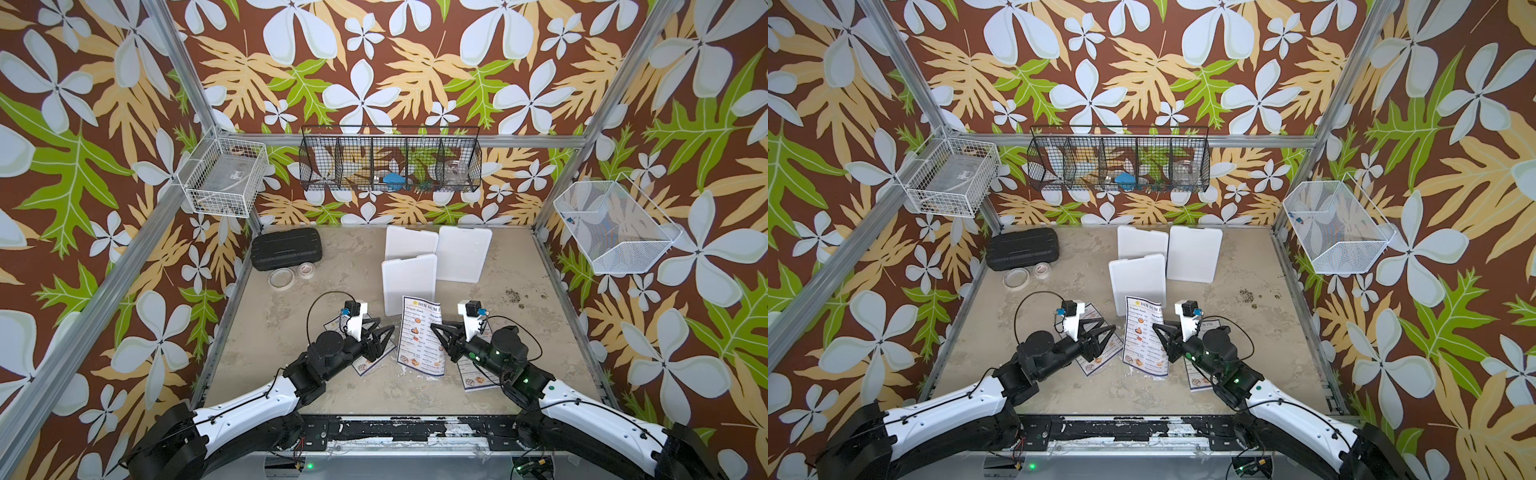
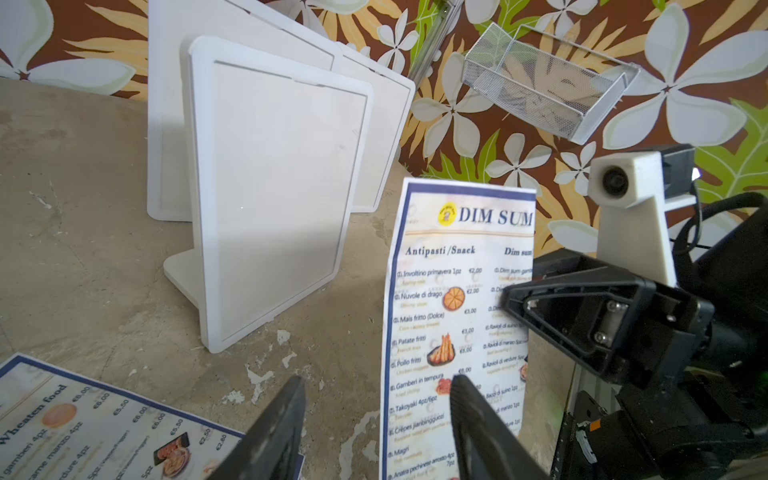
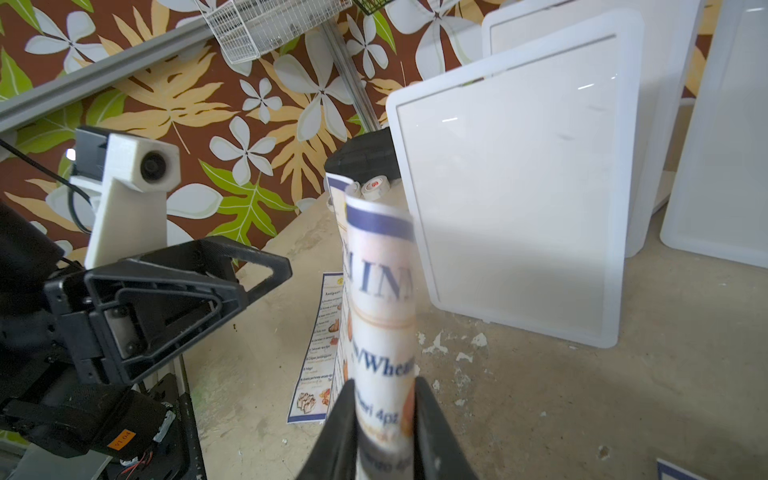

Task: Insert the menus into the narrow rack
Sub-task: Pick up the menu from the center of the board.

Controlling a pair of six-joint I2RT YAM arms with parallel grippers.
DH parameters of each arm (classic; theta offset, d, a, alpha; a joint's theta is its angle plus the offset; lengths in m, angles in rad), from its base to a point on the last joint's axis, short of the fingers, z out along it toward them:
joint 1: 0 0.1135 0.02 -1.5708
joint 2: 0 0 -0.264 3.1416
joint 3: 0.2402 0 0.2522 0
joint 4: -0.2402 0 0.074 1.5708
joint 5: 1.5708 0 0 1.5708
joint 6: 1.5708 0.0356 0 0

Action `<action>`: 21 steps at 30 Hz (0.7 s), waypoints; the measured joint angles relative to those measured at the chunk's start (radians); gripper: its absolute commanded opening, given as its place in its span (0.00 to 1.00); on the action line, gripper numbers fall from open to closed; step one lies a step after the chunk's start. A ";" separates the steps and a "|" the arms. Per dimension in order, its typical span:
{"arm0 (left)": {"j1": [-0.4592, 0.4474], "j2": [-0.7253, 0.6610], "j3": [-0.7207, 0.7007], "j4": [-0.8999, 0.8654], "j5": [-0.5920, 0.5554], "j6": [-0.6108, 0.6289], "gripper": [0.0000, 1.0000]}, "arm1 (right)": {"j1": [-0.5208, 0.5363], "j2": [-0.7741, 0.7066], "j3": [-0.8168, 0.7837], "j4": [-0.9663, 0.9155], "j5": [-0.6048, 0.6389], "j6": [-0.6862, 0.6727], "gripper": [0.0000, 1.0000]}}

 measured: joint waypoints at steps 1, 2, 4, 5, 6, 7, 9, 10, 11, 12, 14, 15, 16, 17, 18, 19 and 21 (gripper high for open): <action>0.000 -0.009 -0.011 0.010 0.019 0.004 0.55 | 0.000 -0.012 -0.001 -0.002 0.005 -0.007 0.24; 0.000 -0.023 -0.026 0.024 0.039 0.012 0.59 | 0.000 -0.023 -0.001 -0.003 0.010 -0.009 0.23; 0.001 -0.051 -0.048 0.048 0.056 0.031 0.62 | 0.000 -0.044 0.003 -0.011 0.014 -0.010 0.22; 0.002 -0.062 -0.060 0.064 0.064 0.031 0.63 | 0.000 -0.055 0.007 -0.017 0.014 -0.010 0.22; 0.002 -0.069 -0.069 0.076 0.066 0.033 0.65 | 0.000 -0.066 0.011 -0.020 0.014 -0.011 0.22; 0.002 -0.072 -0.071 0.074 0.063 0.035 0.66 | 0.000 -0.074 0.013 -0.018 0.014 -0.011 0.22; 0.002 -0.065 -0.060 0.050 0.029 0.034 0.64 | 0.000 -0.094 0.012 -0.017 0.009 -0.013 0.23; 0.002 -0.056 -0.053 0.047 0.016 0.036 0.63 | 0.000 -0.101 0.010 -0.011 0.003 -0.013 0.23; 0.004 -0.044 -0.050 0.051 0.021 0.043 0.63 | 0.000 -0.107 0.006 -0.008 -0.008 -0.013 0.23; 0.008 -0.030 -0.051 0.060 0.034 0.051 0.63 | 0.000 -0.113 0.004 -0.002 -0.013 -0.013 0.23; 0.010 -0.001 -0.059 0.086 0.081 0.053 0.62 | 0.000 -0.118 0.002 0.009 -0.024 -0.013 0.23; 0.011 0.014 -0.060 0.100 0.107 0.054 0.62 | 0.000 -0.119 0.002 0.013 -0.035 -0.013 0.23; 0.012 0.024 -0.059 0.113 0.126 0.056 0.62 | 0.000 -0.118 0.002 0.016 -0.039 -0.013 0.23; 0.014 0.036 -0.057 0.128 0.143 0.057 0.62 | 0.000 -0.117 0.002 0.020 -0.044 -0.013 0.23; 0.017 0.048 -0.053 0.141 0.161 0.057 0.61 | 0.000 -0.115 0.002 0.024 -0.053 -0.013 0.23; 0.023 0.060 -0.048 0.155 0.177 0.057 0.62 | 0.001 -0.114 0.003 0.027 -0.064 -0.013 0.23; 0.036 0.086 -0.042 0.193 0.209 0.056 0.61 | 0.001 -0.111 0.003 0.039 -0.071 -0.013 0.23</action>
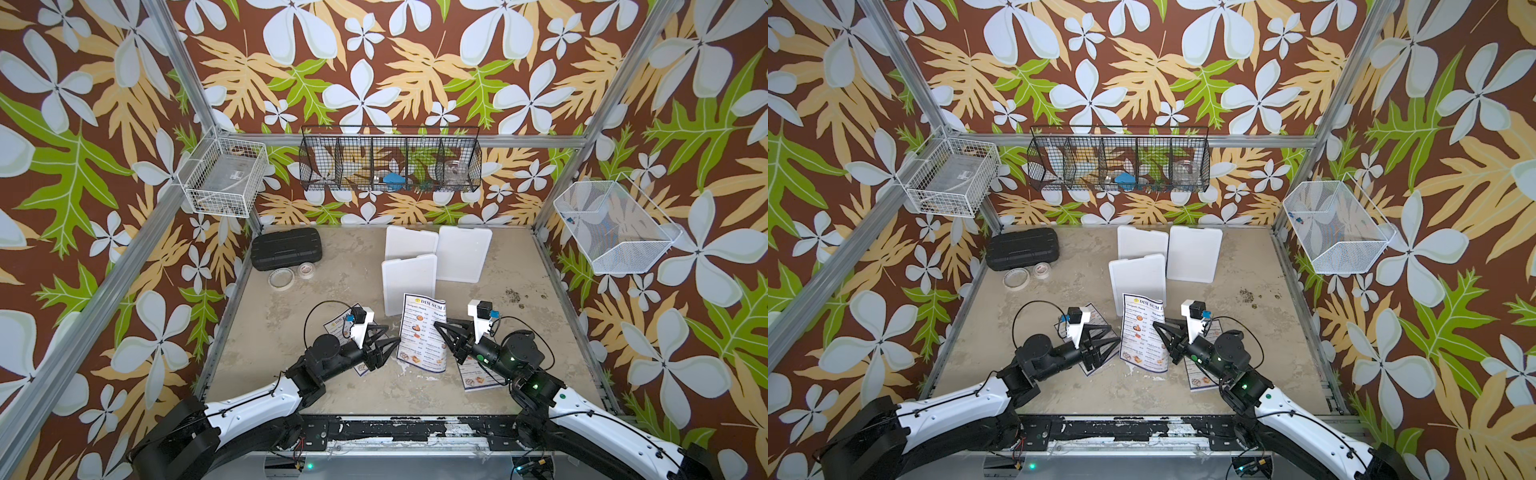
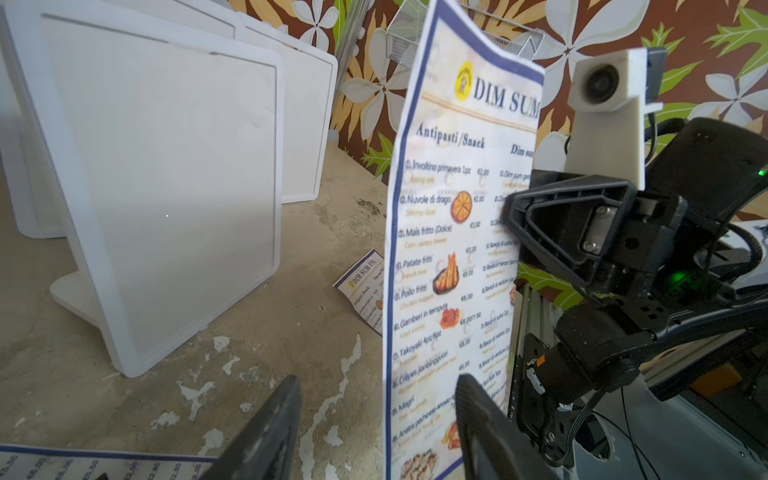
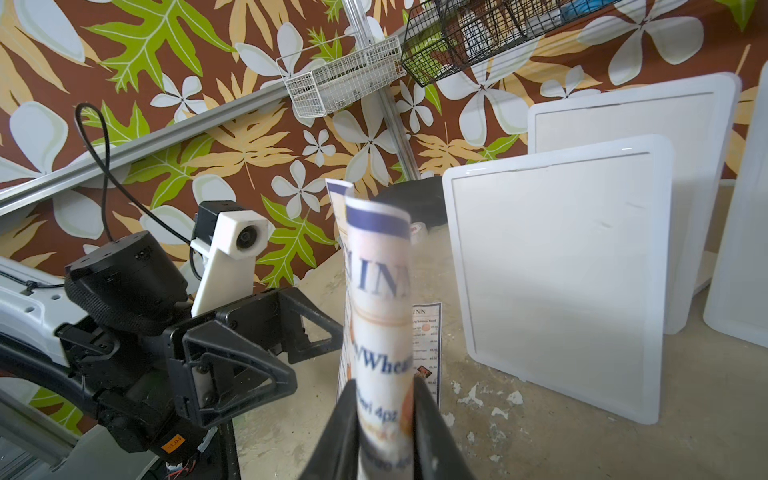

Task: Insert the menus into the narrow rack
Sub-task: Pick up the menu from the center of the board.

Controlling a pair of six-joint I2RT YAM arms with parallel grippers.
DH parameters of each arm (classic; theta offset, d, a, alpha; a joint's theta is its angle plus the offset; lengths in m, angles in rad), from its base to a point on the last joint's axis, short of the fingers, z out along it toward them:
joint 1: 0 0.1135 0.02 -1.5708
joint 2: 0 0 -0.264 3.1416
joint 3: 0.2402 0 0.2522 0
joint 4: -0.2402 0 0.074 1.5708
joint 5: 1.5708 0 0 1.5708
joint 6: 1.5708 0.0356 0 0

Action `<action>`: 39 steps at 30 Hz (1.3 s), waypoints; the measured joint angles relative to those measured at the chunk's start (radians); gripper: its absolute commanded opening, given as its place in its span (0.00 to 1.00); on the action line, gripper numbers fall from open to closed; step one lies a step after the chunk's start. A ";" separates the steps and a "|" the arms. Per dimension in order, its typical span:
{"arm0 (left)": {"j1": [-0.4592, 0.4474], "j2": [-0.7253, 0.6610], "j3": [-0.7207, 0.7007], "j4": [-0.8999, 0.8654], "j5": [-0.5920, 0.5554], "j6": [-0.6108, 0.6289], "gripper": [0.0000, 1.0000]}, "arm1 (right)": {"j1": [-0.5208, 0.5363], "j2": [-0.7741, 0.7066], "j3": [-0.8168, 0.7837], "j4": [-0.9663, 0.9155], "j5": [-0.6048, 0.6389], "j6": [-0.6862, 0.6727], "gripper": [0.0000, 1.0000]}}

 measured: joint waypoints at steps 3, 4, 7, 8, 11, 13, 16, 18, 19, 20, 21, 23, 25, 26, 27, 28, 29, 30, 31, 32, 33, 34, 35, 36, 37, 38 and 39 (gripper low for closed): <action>0.006 0.045 0.010 0.053 0.056 -0.002 0.61 | 0.000 0.014 0.000 0.021 -0.018 0.001 0.23; 0.007 0.061 0.018 0.064 0.075 -0.004 0.60 | 0.000 0.021 0.000 0.026 -0.020 0.003 0.23; 0.007 0.113 0.051 0.098 0.112 -0.005 0.56 | 0.000 0.045 0.008 0.042 -0.043 0.008 0.23; 0.007 0.130 0.061 0.109 0.126 -0.008 0.54 | 0.001 0.051 0.010 0.053 -0.046 0.008 0.23; 0.008 0.164 0.079 0.128 0.155 -0.020 0.41 | 0.003 0.064 0.011 0.072 -0.050 0.012 0.23; 0.008 0.177 0.088 0.139 0.174 -0.026 0.30 | 0.003 0.072 0.011 0.080 -0.049 0.021 0.23; 0.008 0.182 0.094 0.145 0.186 -0.026 0.12 | 0.003 0.079 0.011 0.086 -0.048 0.021 0.25; 0.008 0.182 0.098 0.145 0.190 -0.026 0.01 | 0.004 0.081 0.011 0.087 -0.046 0.021 0.33; 0.008 0.182 0.100 0.145 0.193 -0.027 0.00 | 0.004 0.081 0.011 0.087 -0.045 0.021 0.42; 0.009 0.182 0.103 0.144 0.199 -0.026 0.00 | 0.004 0.078 0.013 0.084 -0.044 0.020 0.52; 0.009 0.181 0.107 0.141 0.200 -0.026 0.00 | 0.004 0.074 0.014 0.082 -0.038 0.017 0.62; 0.009 0.178 0.112 0.137 0.200 -0.023 0.00 | 0.004 0.058 0.016 0.068 -0.017 0.001 0.78; 0.009 0.169 0.114 0.129 0.201 -0.005 0.00 | 0.003 0.032 0.016 0.045 0.018 -0.008 0.90; 0.009 0.162 0.115 0.125 0.201 0.001 0.00 | 0.002 0.019 0.014 0.038 0.040 -0.016 0.93; 0.009 0.154 0.116 0.116 0.200 0.006 0.00 | -0.003 0.002 0.008 0.032 0.064 -0.027 0.96; 0.009 0.144 0.118 0.106 0.200 0.017 0.00 | -0.007 -0.010 0.002 0.030 0.072 -0.029 1.00; 0.009 0.131 0.120 0.095 0.200 0.027 0.00 | -0.014 -0.025 -0.009 0.029 0.086 -0.035 1.00; 0.010 0.115 0.120 0.086 0.200 0.035 0.00 | -0.024 -0.037 -0.021 0.029 0.085 -0.042 1.00; 0.011 0.100 0.120 0.078 0.199 0.045 0.00 | -0.032 -0.045 -0.032 0.032 0.082 -0.048 1.00; 0.011 0.080 0.122 0.066 0.199 0.053 0.00 | -0.040 -0.052 -0.044 0.038 0.072 -0.048 1.00; 0.011 0.057 0.127 0.052 0.198 0.059 0.00 | -0.050 -0.056 -0.057 0.044 0.056 -0.049 1.00; 0.011 0.039 0.130 0.044 0.196 0.066 0.00 | -0.055 -0.056 -0.067 0.055 0.043 -0.049 1.00; 0.011 0.016 0.134 0.033 0.196 0.076 0.00 | -0.059 -0.055 -0.077 0.066 0.024 -0.050 1.00; 0.011 -0.002 0.136 0.024 0.196 0.079 0.00 | -0.061 -0.051 -0.085 0.079 0.002 -0.049 1.00; 0.011 -0.024 0.139 0.011 0.196 0.083 0.00 | -0.061 -0.045 -0.091 0.095 -0.019 -0.050 1.00; 0.011 -0.043 0.141 0.003 0.196 0.090 0.00 | -0.063 -0.035 -0.096 0.117 -0.047 -0.049 1.00; 0.011 -0.056 0.141 -0.005 0.197 0.097 0.00 | -0.063 -0.026 -0.099 0.137 -0.073 -0.049 1.00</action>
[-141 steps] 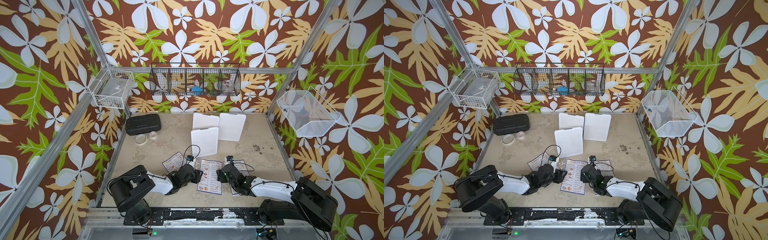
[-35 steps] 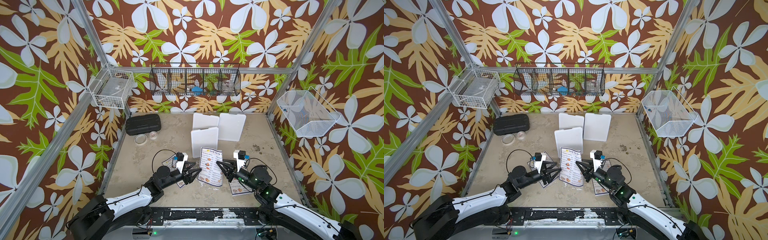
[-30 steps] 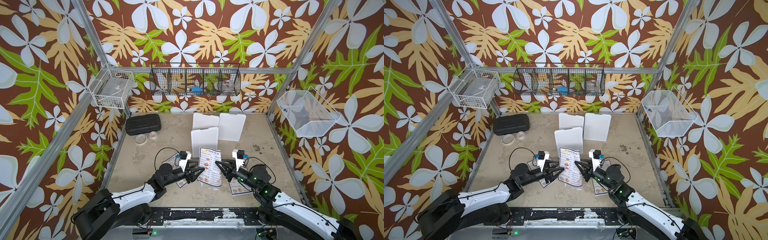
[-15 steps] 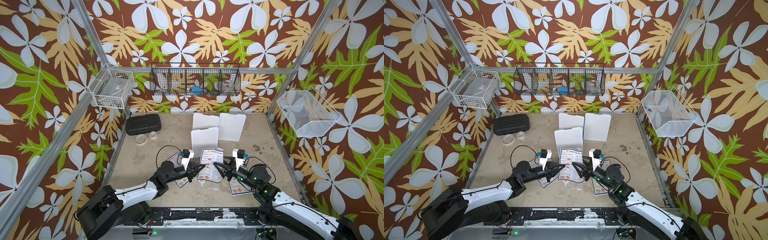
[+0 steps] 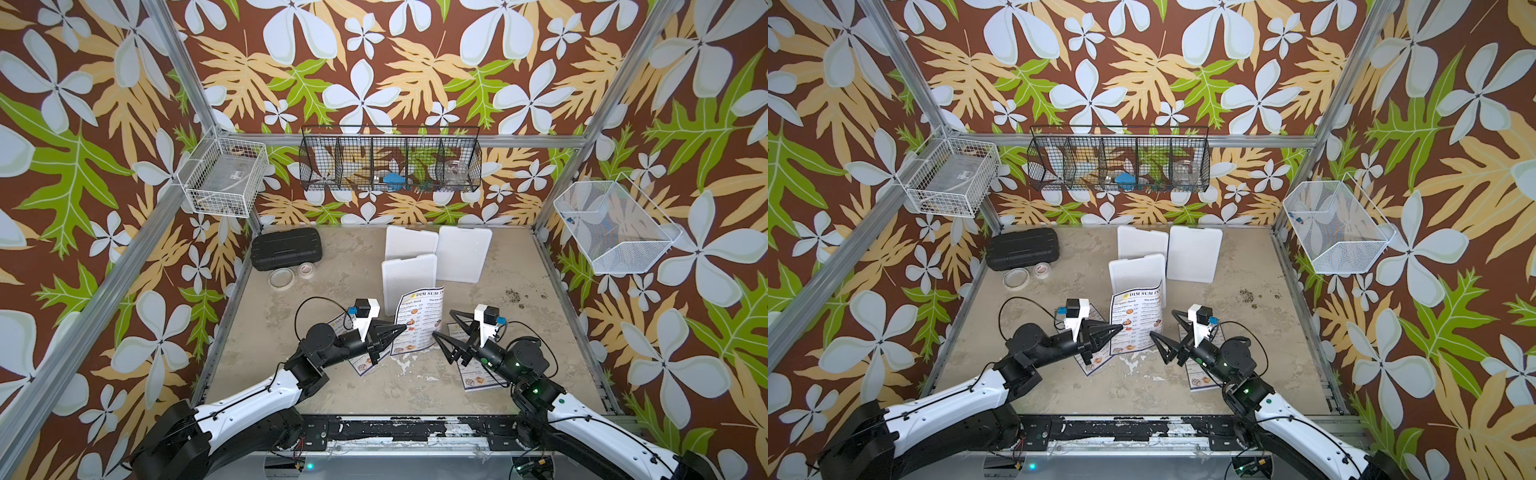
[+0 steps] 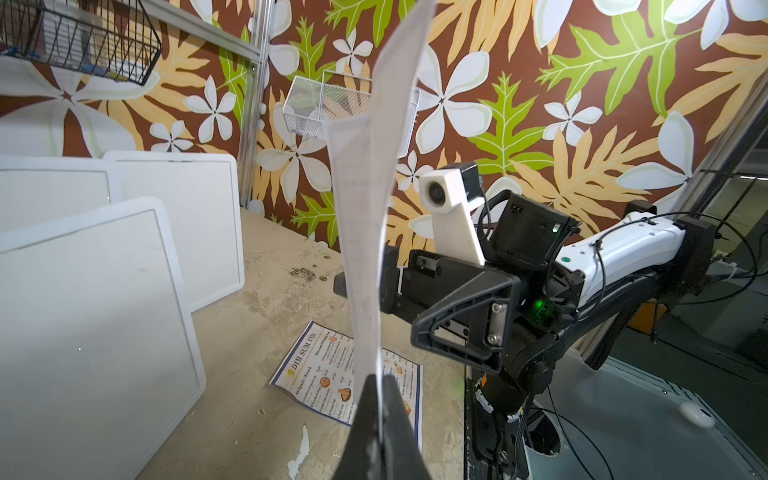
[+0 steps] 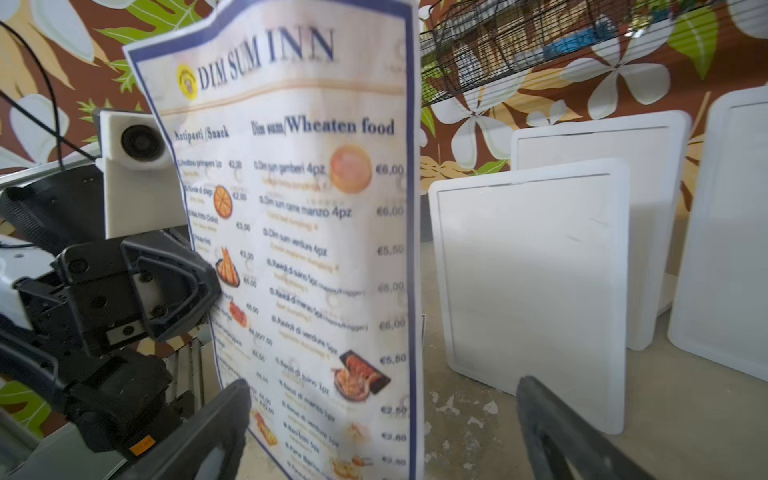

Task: Insert the menus into the narrow rack
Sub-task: Pick up the menu from the center of the board.

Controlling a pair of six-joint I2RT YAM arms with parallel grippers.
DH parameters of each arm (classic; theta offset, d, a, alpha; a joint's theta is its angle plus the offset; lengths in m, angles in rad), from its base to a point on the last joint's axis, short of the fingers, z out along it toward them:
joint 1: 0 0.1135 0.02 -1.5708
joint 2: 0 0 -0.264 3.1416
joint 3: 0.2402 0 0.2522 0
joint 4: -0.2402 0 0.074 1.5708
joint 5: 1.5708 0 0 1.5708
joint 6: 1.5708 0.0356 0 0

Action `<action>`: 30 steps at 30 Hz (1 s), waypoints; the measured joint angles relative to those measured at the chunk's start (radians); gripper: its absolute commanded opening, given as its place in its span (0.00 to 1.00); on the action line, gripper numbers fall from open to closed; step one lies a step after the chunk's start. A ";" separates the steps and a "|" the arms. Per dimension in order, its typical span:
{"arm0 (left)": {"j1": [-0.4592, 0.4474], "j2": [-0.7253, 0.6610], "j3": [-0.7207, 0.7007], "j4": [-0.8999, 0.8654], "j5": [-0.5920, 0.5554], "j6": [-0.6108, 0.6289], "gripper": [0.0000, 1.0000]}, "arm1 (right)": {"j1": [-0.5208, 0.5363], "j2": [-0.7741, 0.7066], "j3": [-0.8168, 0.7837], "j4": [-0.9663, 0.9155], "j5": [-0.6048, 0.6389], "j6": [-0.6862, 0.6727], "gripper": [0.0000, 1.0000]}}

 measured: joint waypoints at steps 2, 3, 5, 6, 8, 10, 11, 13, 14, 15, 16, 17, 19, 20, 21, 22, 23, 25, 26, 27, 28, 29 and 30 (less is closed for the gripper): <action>0.000 -0.027 0.000 -0.015 0.007 0.005 0.00 | 0.000 0.023 -0.006 0.049 -0.056 0.004 1.00; 0.000 -0.036 0.000 -0.021 0.009 0.005 0.00 | 0.000 0.031 -0.008 0.069 -0.077 0.005 1.00; 0.000 -0.051 -0.002 -0.030 0.011 0.008 0.00 | 0.000 0.045 -0.010 0.109 -0.121 0.024 1.00; 0.000 -0.055 -0.003 -0.033 0.011 0.009 0.00 | 0.000 0.049 -0.011 0.126 -0.134 0.026 1.00; 0.000 -0.055 -0.003 -0.039 0.011 0.009 0.00 | 0.000 0.055 -0.011 0.168 -0.171 0.032 1.00; 0.000 -0.051 -0.003 -0.041 0.011 0.009 0.00 | 0.000 0.060 -0.012 0.203 -0.201 0.053 1.00; 0.000 -0.048 -0.003 -0.043 0.011 0.009 0.00 | 0.000 0.063 -0.012 0.218 -0.212 0.055 1.00; 0.000 -0.043 -0.002 -0.043 0.016 0.009 0.00 | 0.000 0.068 -0.012 0.242 -0.219 0.060 1.00; 0.000 -0.042 -0.001 -0.047 0.019 0.009 0.00 | -0.001 0.072 -0.012 0.251 -0.229 0.066 1.00; 0.000 -0.043 0.000 -0.048 0.022 0.009 0.00 | -0.002 0.075 -0.011 0.255 -0.231 0.073 1.00; 0.000 -0.045 0.001 -0.051 0.028 0.009 0.00 | -0.002 0.078 -0.010 0.257 -0.231 0.074 1.00; 0.000 -0.050 0.002 -0.053 0.030 0.010 0.00 | -0.002 0.080 -0.008 0.257 -0.230 0.074 1.00; 0.000 -0.056 0.005 -0.059 0.030 0.012 0.00 | -0.002 0.082 -0.004 0.260 -0.230 0.074 1.00; 0.000 -0.056 0.007 -0.060 0.030 0.012 0.00 | -0.002 0.083 -0.002 0.263 -0.230 0.074 1.00; 0.000 -0.056 0.008 -0.064 0.030 0.013 0.00 | -0.002 0.084 0.000 0.264 -0.230 0.074 1.00; 0.000 -0.055 0.009 -0.067 0.030 0.013 0.00 | -0.002 0.087 0.004 0.264 -0.231 0.074 1.00; 0.000 -0.052 0.009 -0.071 0.031 0.013 0.00 | -0.002 0.089 0.009 0.266 -0.232 0.074 1.00; 0.000 -0.045 0.009 -0.074 0.031 0.013 0.00 | -0.002 0.092 0.018 0.270 -0.237 0.075 1.00; 0.000 -0.041 0.009 -0.074 0.030 0.014 0.00 | -0.002 0.095 0.022 0.278 -0.240 0.074 0.99; 0.000 -0.037 0.009 -0.074 0.030 0.016 0.00 | -0.002 0.098 0.025 0.280 -0.246 0.075 0.98; 0.000 -0.034 0.009 -0.076 0.030 0.018 0.00 | -0.002 0.102 0.029 0.285 -0.257 0.075 0.96; 0.000 -0.029 0.010 -0.078 0.029 0.024 0.00 | -0.002 0.105 0.032 0.285 -0.259 0.075 0.94; 0.000 -0.025 0.012 -0.081 0.026 0.026 0.00 | -0.002 0.106 0.034 0.285 -0.260 0.076 0.92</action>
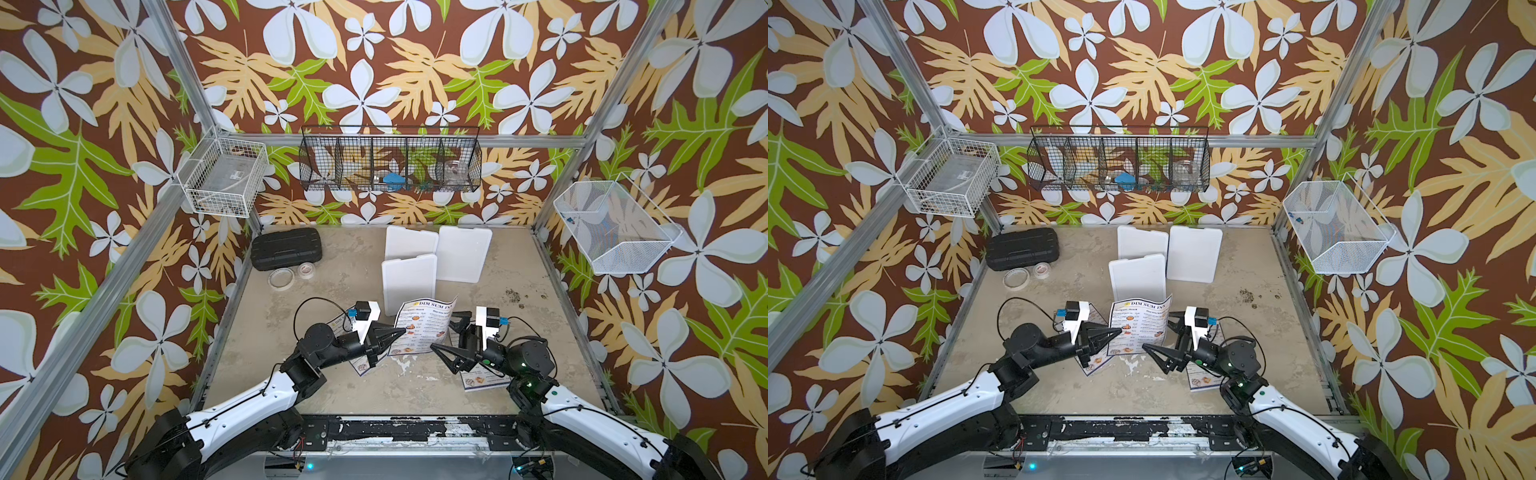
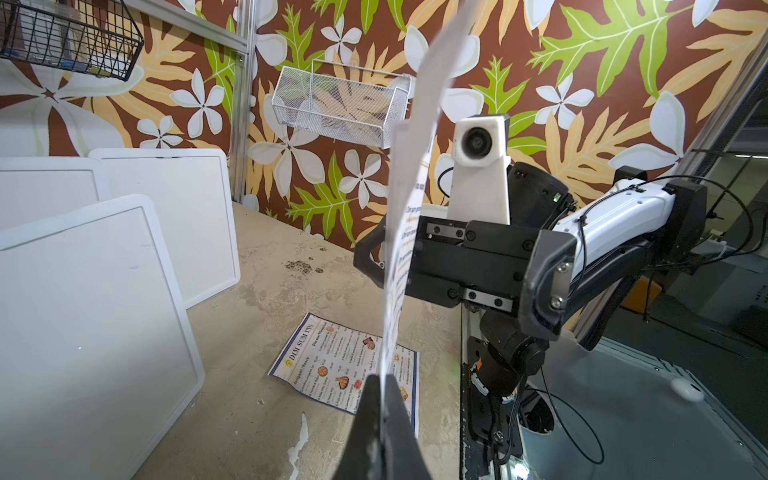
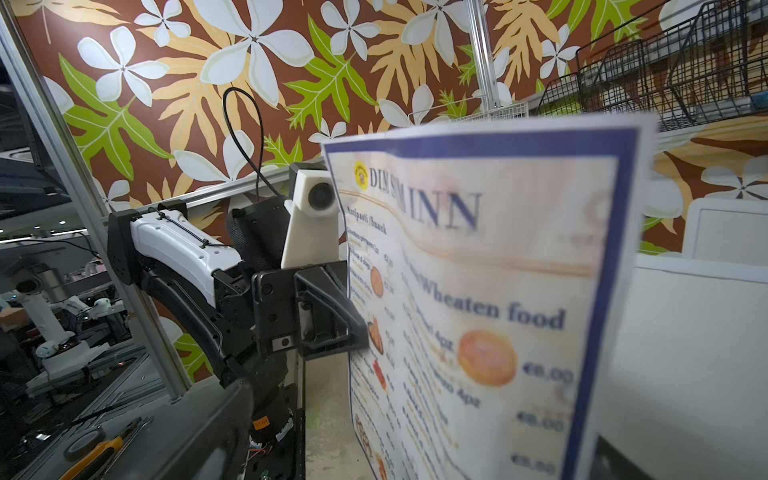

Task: Insert the menus into the narrow rack
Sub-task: Pick up the menu from the center of the board.

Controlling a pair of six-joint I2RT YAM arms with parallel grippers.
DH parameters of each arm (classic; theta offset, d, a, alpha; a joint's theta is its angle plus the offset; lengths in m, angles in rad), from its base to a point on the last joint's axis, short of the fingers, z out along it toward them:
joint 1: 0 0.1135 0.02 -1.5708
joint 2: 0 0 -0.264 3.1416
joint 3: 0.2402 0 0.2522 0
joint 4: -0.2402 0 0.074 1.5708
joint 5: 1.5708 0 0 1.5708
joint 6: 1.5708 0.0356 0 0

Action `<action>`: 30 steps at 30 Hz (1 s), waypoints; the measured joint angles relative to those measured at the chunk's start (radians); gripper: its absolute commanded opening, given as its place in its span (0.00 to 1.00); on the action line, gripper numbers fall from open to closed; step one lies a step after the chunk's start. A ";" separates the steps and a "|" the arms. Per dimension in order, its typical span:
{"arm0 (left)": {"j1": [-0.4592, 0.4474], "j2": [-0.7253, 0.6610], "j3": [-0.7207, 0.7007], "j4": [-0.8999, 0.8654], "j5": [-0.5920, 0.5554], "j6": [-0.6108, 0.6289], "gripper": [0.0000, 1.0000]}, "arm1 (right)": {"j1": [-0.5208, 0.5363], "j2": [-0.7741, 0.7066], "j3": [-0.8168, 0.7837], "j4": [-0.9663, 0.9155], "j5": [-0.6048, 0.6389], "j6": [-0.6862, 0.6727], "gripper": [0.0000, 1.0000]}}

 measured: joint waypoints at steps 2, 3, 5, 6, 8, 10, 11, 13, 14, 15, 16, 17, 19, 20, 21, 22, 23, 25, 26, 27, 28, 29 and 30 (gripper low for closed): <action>0.000 0.006 0.004 -0.004 -0.012 0.005 0.00 | 0.000 0.001 0.005 0.000 0.000 -0.001 0.85; 0.000 0.009 0.007 -0.007 -0.016 0.005 0.00 | 0.000 0.000 0.007 -0.002 0.000 0.000 0.81; 0.000 0.009 0.009 -0.007 -0.026 0.009 0.00 | 0.000 -0.010 0.008 -0.006 0.005 -0.002 0.71; 0.000 0.009 0.010 -0.008 -0.030 0.011 0.00 | 0.000 -0.015 0.009 -0.014 0.011 -0.005 0.67; 0.000 0.009 0.011 -0.011 -0.043 0.016 0.00 | 0.000 -0.026 0.012 -0.035 0.029 -0.014 0.57; 0.000 0.012 0.012 -0.014 -0.048 0.021 0.00 | 0.000 -0.038 0.015 -0.053 0.044 -0.027 0.47; 0.000 0.014 0.012 -0.016 -0.050 0.025 0.00 | 0.000 -0.042 0.016 -0.065 0.056 -0.030 0.42; 0.000 0.015 0.013 -0.023 -0.052 0.027 0.00 | 0.000 -0.045 0.016 -0.077 0.066 -0.042 0.32; 0.000 0.015 0.014 -0.025 -0.052 0.027 0.00 | 0.000 -0.045 0.016 -0.083 0.075 -0.047 0.28; 0.000 0.015 0.015 -0.029 -0.052 0.027 0.00 | 0.000 -0.044 0.018 -0.090 0.079 -0.047 0.24; 0.000 0.015 0.017 -0.033 -0.052 0.027 0.00 | 0.000 -0.042 0.020 -0.094 0.081 -0.050 0.19; 0.000 0.015 0.018 -0.036 -0.052 0.027 0.00 | 0.000 -0.041 0.023 -0.098 0.085 -0.051 0.15; 0.000 0.014 0.019 -0.036 -0.052 0.030 0.00 | 0.000 -0.039 0.028 -0.106 0.098 -0.055 0.03; 0.000 0.014 0.019 -0.037 -0.051 0.030 0.05 | 0.000 -0.037 0.031 -0.109 0.107 -0.058 0.00; 0.000 0.015 0.019 -0.036 -0.047 0.030 0.11 | 0.000 -0.034 0.036 -0.117 0.113 -0.060 0.00; 0.000 0.019 0.021 -0.035 -0.041 0.031 0.16 | 0.000 -0.031 0.043 -0.126 0.119 -0.062 0.00; 0.001 0.026 0.023 -0.034 -0.031 0.031 0.19 | 0.000 -0.029 0.049 -0.134 0.129 -0.064 0.00; 0.004 0.046 0.025 -0.027 -0.008 0.030 0.26 | 0.000 -0.027 0.060 -0.139 0.143 -0.073 0.00; 0.008 0.055 0.025 -0.027 0.005 0.029 0.27 | -0.001 -0.028 0.061 -0.139 0.152 -0.072 0.00; 0.013 0.065 0.024 -0.021 0.012 0.026 0.29 | -0.001 -0.030 0.061 -0.138 0.161 -0.072 0.00; 0.021 0.072 0.020 -0.012 0.017 0.021 0.31 | -0.001 -0.033 0.061 -0.138 0.165 -0.073 0.00; 0.029 0.076 0.016 -0.003 0.026 0.014 0.32 | -0.001 -0.036 0.061 -0.138 0.172 -0.072 0.00; 0.039 0.079 0.010 0.008 0.035 0.005 0.34 | -0.001 -0.041 0.062 -0.137 0.186 -0.072 0.00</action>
